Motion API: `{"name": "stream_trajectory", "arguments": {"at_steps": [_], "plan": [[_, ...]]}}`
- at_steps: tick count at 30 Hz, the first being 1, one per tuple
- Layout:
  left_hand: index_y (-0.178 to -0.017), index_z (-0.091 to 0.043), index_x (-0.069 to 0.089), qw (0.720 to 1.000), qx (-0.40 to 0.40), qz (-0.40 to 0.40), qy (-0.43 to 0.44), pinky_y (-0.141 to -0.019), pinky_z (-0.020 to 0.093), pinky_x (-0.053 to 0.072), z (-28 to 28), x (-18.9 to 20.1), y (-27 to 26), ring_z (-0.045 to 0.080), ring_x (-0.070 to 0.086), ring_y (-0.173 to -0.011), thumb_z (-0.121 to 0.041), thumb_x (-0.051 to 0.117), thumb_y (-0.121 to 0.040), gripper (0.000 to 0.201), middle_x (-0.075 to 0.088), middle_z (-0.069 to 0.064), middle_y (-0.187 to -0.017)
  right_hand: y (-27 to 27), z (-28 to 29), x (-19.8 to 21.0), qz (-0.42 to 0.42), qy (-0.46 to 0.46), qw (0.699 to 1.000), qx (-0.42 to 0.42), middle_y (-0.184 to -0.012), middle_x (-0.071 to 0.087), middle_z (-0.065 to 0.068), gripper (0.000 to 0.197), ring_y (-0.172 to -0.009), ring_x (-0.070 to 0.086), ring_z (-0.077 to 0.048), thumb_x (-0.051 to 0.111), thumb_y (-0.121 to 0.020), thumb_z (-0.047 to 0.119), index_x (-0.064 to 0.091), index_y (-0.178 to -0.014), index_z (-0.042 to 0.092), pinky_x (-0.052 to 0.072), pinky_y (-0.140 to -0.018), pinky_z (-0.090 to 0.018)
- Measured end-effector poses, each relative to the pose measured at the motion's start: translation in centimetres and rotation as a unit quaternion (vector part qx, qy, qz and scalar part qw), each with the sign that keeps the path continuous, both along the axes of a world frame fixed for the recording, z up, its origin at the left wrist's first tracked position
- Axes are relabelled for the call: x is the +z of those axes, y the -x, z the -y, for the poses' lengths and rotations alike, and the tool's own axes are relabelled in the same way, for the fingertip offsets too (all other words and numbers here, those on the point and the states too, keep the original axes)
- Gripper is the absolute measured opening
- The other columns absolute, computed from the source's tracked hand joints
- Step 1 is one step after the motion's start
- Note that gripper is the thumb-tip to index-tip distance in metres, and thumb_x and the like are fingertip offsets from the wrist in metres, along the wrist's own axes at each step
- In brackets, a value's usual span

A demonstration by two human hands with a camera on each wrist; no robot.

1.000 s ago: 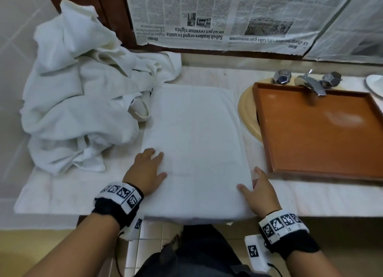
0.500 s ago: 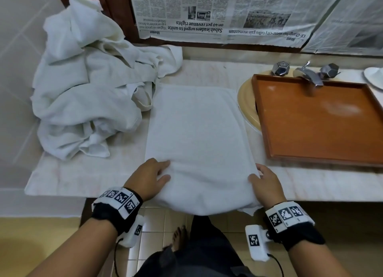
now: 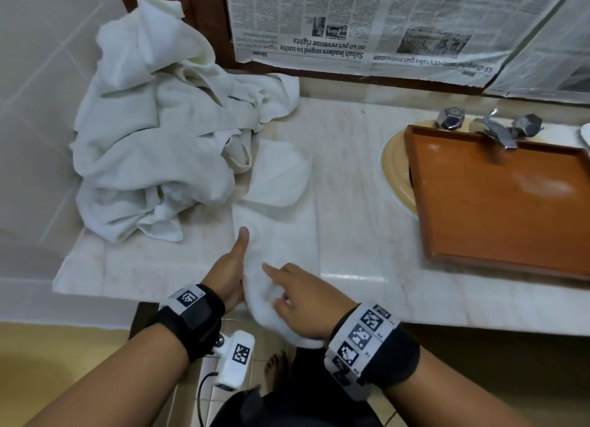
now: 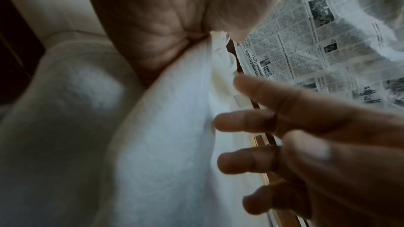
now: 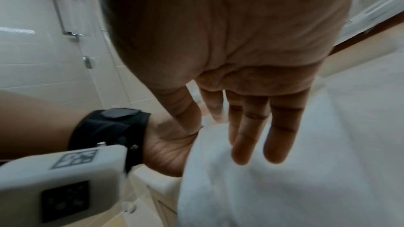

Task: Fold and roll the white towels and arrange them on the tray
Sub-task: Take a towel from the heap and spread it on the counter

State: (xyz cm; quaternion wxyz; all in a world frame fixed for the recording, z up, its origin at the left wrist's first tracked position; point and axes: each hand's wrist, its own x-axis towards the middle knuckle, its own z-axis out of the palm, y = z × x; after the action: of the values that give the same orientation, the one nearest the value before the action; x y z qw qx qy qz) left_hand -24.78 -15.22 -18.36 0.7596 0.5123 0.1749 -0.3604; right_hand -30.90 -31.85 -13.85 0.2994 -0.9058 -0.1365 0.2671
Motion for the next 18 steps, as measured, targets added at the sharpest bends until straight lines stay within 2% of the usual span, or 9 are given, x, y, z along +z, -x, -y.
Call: {"name": "stream_trajectory", "arguments": {"at_steps": [1, 3, 5, 7, 9, 12, 14, 16, 18], "plan": [[-0.127, -0.006, 0.062, 1.000, 0.003, 0.000, -0.007, -0.105, 0.046, 0.044, 0.0, 0.0, 0.0, 0.031, 0.063, -0.116, -0.066, 0.041, -0.094, 0.071, 0.067, 0.017, -0.122, -0.5, 0.7, -0.3, 0.008, 0.001, 1.000, -0.021, -0.138, 0.043, -0.005, 0.062, -0.116, 0.053, -0.022, 0.046, -0.101, 0.025, 0.021, -0.158, 0.023, 0.042, -0.104, -0.035], [-0.126, -0.002, 0.062, 0.998, 0.015, 0.016, -0.052, -0.102, 0.048, 0.047, 0.0, -0.4, 0.0, 0.032, 0.066, -0.112, -0.051, 0.055, -0.095, 0.058, 0.068, 0.018, -0.120, -1.8, 2.6, -0.7, 0.030, 0.002, 0.998, -0.059, -0.142, 0.039, -0.005, 0.060, -0.121, 0.052, -0.021, 0.049, -0.100, 0.024, 0.028, -0.156, 0.021, 0.040, -0.106, -0.031], [-0.124, -0.003, 0.063, 0.992, 0.014, 0.048, -0.118, -0.099, 0.052, 0.050, 0.0, -0.6, 0.0, 0.031, 0.069, -0.105, -0.034, 0.067, -0.092, 0.044, 0.070, 0.016, -0.116, -3.7, 4.5, -1.0, 0.051, 0.015, 0.994, -0.091, -0.144, 0.035, -0.006, 0.060, -0.122, 0.052, -0.023, 0.053, -0.099, 0.025, 0.030, -0.154, 0.020, 0.042, -0.106, -0.034], [-0.118, -0.009, 0.066, 0.986, 0.004, 0.066, -0.152, -0.096, 0.054, 0.052, 0.0, -0.5, -0.2, 0.031, 0.070, -0.101, -0.032, 0.073, -0.083, 0.043, 0.073, 0.011, -0.111, -6.0, 5.9, -1.4, 0.069, 0.038, 0.991, -0.111, -0.145, 0.033, -0.006, 0.062, -0.122, 0.052, -0.024, 0.054, -0.098, 0.026, 0.030, -0.154, 0.021, 0.043, -0.105, -0.037], [-0.112, -0.016, 0.069, 0.979, -0.011, 0.091, -0.185, -0.094, 0.053, 0.052, 0.0, -0.4, -0.7, 0.029, 0.070, -0.100, -0.035, 0.067, -0.075, 0.041, 0.074, 0.005, -0.107, -8.5, 6.6, -1.4, 0.085, 0.074, 0.987, -0.112, -0.147, 0.031, -0.006, 0.063, -0.123, 0.050, -0.025, 0.055, -0.097, 0.026, 0.028, -0.154, 0.023, 0.044, -0.103, -0.039], [-0.101, -0.020, 0.066, 0.941, -0.030, 0.171, -0.290, -0.088, 0.048, 0.055, -0.1, -0.2, -2.4, 0.021, 0.069, -0.092, -0.038, 0.059, -0.072, 0.035, 0.073, 0.000, -0.097, -12.3, 6.4, -1.3, 0.104, 0.134, 0.982, -0.077, -0.156, 0.022, -0.004, 0.068, -0.133, 0.041, -0.026, 0.057, -0.095, 0.024, 0.025, -0.155, 0.027, 0.043, -0.106, -0.040], [-0.106, -0.018, 0.059, 0.928, -0.017, 0.175, -0.328, -0.087, 0.045, 0.056, 0.1, 0.1, -3.8, 0.019, 0.067, -0.091, -0.037, 0.063, -0.077, 0.035, 0.070, -0.001, -0.098, -14.5, 6.1, -1.6, 0.125, 0.188, 0.974, -0.025, -0.162, 0.013, -0.003, 0.074, -0.142, 0.029, -0.027, 0.058, -0.093, 0.017, 0.022, -0.156, 0.029, 0.040, -0.108, -0.041], [-0.112, -0.016, 0.053, 0.916, -0.013, 0.178, -0.359, -0.088, 0.037, 0.053, 0.4, 0.7, -5.1, 0.017, 0.064, -0.095, -0.027, 0.066, -0.086, 0.032, 0.065, -0.001, -0.102, -16.7, 6.0, -2.4, 0.148, 0.231, 0.961, 0.040, -0.164, 0.008, -0.004, 0.081, -0.148, 0.016, -0.028, 0.060, -0.089, 0.008, 0.021, -0.156, 0.032, 0.037, -0.112, -0.041], [-0.110, -0.014, 0.053, 0.895, -0.036, 0.208, -0.394, -0.082, 0.031, 0.050, 0.6, 1.1, -6.3, 0.017, 0.061, -0.095, -0.023, 0.065, -0.089, 0.026, 0.063, 0.000, -0.102, -18.7, 6.1, -3.1, 0.185, 0.248, 0.946, 0.099, -0.163, 0.017, -0.005, 0.077, -0.150, 0.011, -0.028, 0.062, -0.086, 0.005, 0.034, -0.151, 0.033, 0.032, -0.114, -0.041]]}}
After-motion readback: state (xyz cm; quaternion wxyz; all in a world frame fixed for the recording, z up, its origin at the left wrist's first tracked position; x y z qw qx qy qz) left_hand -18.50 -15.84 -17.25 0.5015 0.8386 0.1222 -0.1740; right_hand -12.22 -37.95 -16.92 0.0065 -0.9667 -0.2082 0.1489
